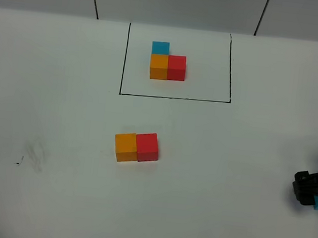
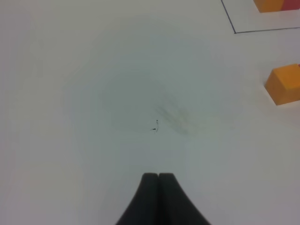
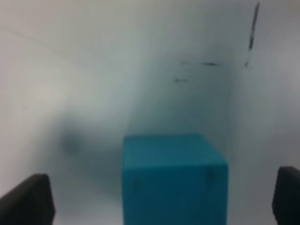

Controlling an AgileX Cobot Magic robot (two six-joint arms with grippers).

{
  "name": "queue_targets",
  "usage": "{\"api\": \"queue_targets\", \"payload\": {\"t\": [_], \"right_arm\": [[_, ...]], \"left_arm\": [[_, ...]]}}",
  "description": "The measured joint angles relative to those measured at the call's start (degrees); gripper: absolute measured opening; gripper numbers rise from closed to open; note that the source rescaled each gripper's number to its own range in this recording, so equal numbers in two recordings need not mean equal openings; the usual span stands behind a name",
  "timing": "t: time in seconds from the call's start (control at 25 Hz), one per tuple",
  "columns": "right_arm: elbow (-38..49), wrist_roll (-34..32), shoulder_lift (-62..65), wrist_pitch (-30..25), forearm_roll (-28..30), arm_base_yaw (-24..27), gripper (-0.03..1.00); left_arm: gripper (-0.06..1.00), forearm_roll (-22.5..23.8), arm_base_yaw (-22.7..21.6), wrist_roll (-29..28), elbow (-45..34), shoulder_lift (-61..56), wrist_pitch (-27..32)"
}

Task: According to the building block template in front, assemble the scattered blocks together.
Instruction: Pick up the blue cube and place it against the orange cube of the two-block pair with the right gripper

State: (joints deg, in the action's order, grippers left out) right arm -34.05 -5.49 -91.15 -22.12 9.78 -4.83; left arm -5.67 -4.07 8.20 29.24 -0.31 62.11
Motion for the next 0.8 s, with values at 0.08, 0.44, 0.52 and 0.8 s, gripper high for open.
{"api": "queue_targets", "payload": {"t": [0.08, 0.44, 0.52, 0.8], "right_arm": [[0.13, -0.2, 0.0, 0.25, 0.64, 0.0, 0.85], [0.13, -0.39, -0.52, -0.23, 1.08, 0.0, 0.44], [-0.07, -0.39, -1.54, -0.12, 1.08, 0.0, 0.44], [-0.4, -0.34, -5.97, 1.8, 1.26, 0.0, 0.43]], "left_arm": [[0.0, 0.0, 0.0, 0.0, 0.0, 0.0, 0.0], [0.0, 0.0, 0.0, 0.0, 0.0, 0.0, 0.0], [0.0, 0.0, 0.0, 0.0, 0.0, 0.0, 0.0], [0.0, 0.0, 0.0, 0.0, 0.0, 0.0, 0.0]]}}
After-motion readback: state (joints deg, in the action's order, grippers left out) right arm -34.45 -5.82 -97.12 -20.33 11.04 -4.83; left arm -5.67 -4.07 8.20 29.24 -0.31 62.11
